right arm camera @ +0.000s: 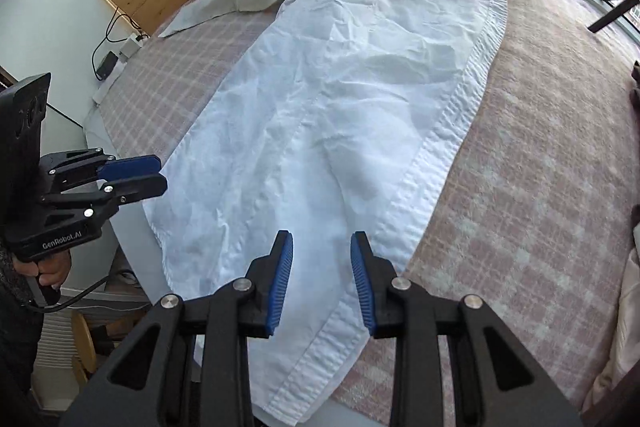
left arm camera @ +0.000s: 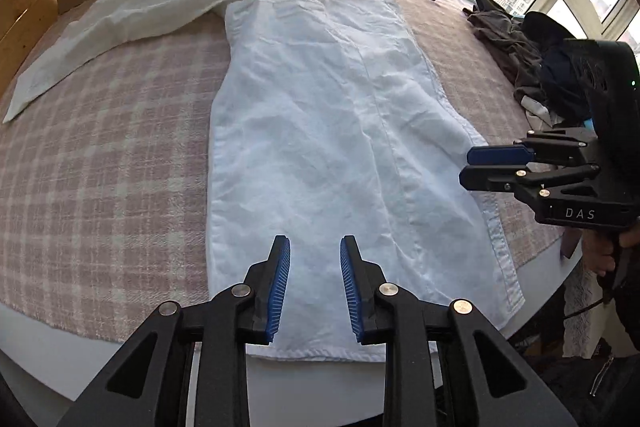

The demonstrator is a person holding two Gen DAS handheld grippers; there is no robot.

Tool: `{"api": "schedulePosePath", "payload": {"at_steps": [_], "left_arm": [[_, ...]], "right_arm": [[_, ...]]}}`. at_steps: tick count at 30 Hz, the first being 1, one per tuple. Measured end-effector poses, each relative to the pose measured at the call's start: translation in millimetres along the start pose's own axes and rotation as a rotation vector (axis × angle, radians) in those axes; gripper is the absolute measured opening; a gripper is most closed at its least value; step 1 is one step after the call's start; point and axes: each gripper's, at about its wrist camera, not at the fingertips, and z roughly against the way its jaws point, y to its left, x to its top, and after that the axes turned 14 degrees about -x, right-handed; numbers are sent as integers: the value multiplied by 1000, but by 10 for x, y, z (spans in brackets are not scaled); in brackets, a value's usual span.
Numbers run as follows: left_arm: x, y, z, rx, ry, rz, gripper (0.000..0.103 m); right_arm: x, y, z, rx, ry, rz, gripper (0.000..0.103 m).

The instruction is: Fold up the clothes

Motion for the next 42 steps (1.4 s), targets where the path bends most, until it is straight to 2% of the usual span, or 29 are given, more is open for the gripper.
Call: {"api": "schedulePosePath", "payload": {"at_steps": [1, 2, 3, 4, 6, 9, 11, 13, 14, 15, 17, 19, 21, 23, 25, 27, 28, 30, 31, 32, 34, 35, 36, 38, 42], "left_arm": [[-3, 32, -36, 22, 7, 1, 22], [-11, 47, -12, 49, 11, -7, 14], [-12, 62, 27, 89, 32, -7, 17], [12, 64, 98, 105, 36, -5, 15], [130, 24, 279, 76, -4, -5, 17], [569, -106, 320, 3, -90, -25, 18], [893, -119, 174, -51, -123, -22, 19], [1144, -55, -20, -75, -134, -9, 18], [1249, 27, -145, -51, -120, -2, 21], [1322, 129, -261, 13, -92, 10, 20], [1335, 310, -390, 110, -41, 19, 12], [1307, 418, -325, 153, -36, 21, 13], [1368, 435, -162, 109, -82, 44, 10], [1527, 355, -41, 35, -154, 31, 14], [1740, 284, -73, -41, -189, 1, 17], [1980, 297, -283, -77, -188, 2, 20], [2079, 353, -398, -56, -177, 12, 20], [2235, 519, -601, 59, -142, 39, 19], [2265, 599, -622, 97, -133, 60, 15], [2261, 689, -601, 98, -134, 88, 2], [2214, 778, -450, 85, -148, 114, 2], [2192, 769, -330, 86, -160, 105, 3], [2170, 760, -210, 87, -172, 95, 9], [2177, 744, 114, 71, -182, 66, 15], [2359, 825, 915, -13, -181, 23, 17]], "right_arm": [[29, -54, -55, -25, 26, 2, 30], [33, -156, -95, -49, 66, -12, 25], [40, -269, -72, -61, 94, -29, 24], [55, -380, -3, -76, 116, -50, 24], [149, -539, 214, -30, 65, -80, 24], [484, -589, 326, 66, -11, -92, 24], [762, -480, 172, 73, -17, -48, 24], [992, -375, -100, 96, 32, -10, 24], [1076, -348, -239, 106, 65, 3, 24], [1131, -349, -357, 100, 93, 17, 24], [1208, -463, -467, 8, 99, 36, 23], [1297, -706, -461, -79, 75, -7, 22], [1374, -986, -383, -86, 63, -89, 23], [1483, -1092, -301, 19, 38, -135, 23], [1641, -1021, -287, 126, 20, -130, 23], [1820, -837, -380, 154, 9, -82, 24], [1890, -775, -477, 153, 18, -66, 24], [1998, -733, -707, 104, 68, -58, 22], [2021, -793, -749, 54, 79, -74, 12], [2036, -873, -749, 11, 72, -98, 12], [2048, -1028, -744, -57, 62, -140, 14], [2024, -1086, -722, -52, 57, -153, 14], [2001, -1109, -694, -29, 57, -158, 14], [1965, -1114, -620, 24, 69, -162, 14], [1959, -1118, -191, 172, 53, -187, 14]]}}
